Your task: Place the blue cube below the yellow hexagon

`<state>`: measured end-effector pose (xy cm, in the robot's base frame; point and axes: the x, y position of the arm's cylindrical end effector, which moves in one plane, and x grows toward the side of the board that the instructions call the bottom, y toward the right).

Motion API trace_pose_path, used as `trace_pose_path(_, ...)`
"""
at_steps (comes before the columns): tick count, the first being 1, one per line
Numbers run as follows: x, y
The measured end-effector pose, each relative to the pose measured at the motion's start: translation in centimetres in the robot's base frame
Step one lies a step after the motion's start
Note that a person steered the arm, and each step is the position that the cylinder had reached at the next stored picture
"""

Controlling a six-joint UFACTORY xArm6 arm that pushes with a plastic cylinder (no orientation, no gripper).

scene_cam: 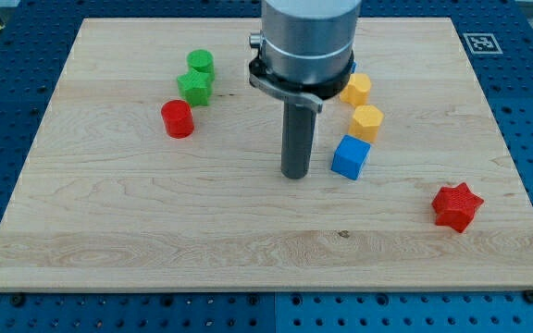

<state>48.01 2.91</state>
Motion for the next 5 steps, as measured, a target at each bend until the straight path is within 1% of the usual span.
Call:
trace_pose_path(1,-1.5,0.4)
trace_pose_path(5,-1.5,5.6)
